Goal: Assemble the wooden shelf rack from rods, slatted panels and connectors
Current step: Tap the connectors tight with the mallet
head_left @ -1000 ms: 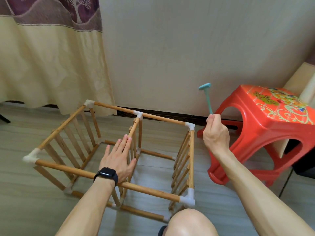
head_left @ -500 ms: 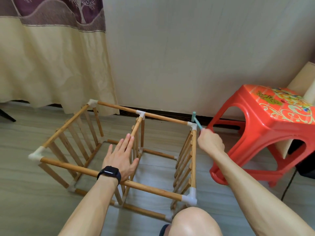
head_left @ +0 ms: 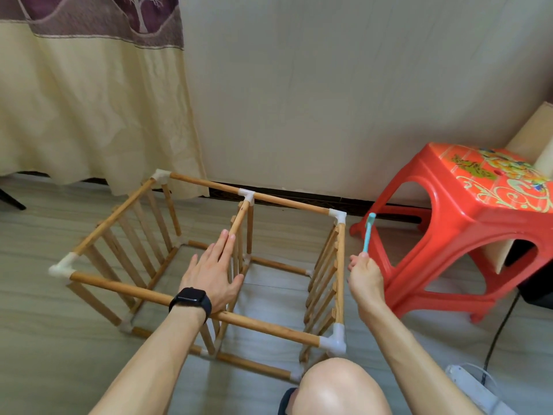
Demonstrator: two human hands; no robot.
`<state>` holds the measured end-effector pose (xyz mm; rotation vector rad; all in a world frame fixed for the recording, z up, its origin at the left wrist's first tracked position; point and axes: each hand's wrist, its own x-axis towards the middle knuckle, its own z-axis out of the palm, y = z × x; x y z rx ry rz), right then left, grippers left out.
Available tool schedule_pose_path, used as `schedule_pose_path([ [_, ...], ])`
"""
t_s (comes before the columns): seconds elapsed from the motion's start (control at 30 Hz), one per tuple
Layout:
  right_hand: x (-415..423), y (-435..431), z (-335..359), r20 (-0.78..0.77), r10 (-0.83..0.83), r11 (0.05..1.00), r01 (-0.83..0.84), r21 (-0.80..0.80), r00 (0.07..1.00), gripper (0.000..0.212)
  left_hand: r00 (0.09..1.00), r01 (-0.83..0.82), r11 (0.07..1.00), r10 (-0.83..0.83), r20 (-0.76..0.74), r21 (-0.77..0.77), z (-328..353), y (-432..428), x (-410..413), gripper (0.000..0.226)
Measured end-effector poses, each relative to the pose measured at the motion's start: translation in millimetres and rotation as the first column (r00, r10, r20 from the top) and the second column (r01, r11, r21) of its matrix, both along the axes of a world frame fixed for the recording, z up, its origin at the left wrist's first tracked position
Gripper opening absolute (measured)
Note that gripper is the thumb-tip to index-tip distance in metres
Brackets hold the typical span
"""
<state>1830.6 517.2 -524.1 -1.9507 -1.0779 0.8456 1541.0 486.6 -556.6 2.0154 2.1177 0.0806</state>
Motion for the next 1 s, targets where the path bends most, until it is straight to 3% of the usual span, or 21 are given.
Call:
schedule_pose_path([
  [0.27,-23,5,-2,0.097,0.045,0.997,-0.051,0.053,0.994,0.047,0.963,-0.097,0.995,0.094,0.251,-0.002,-6,-2,19,0.113],
  [0.4,-13,43,10,0.208,0.211,0.973,-0.226,0.048,0.955,0.049,0.915,-0.201,0.98,0.185,0.359,0.006,-3,9,48,0.109],
  [0.57,-9,38,29,0.24,0.24,0.933,-0.292,0.21,0.941,0.045,0.873,-0.277,0.961,0.254,0.416,-0.004,4,45,80,0.098],
  [0.8,5,-37,23,0.216,0.374,0.921,-0.388,0.024,0.902,0.038,0.756,-0.311,0.95,0.225,0.614,0.035,20,75,84,0.075],
  [0.9,7,-61,13,0.274,0.444,0.89,-0.456,-0.021,0.853,0.031,0.896,-0.178,0.962,0.071,0.438,0.208,23,53,74,0.059],
  [1.0,0,-79,7,0.332,0.522,0.832,-0.554,0.001,0.785,0.031,0.97,-0.085,0.972,0.03,0.24,0.22,12,11,51,0.055],
])
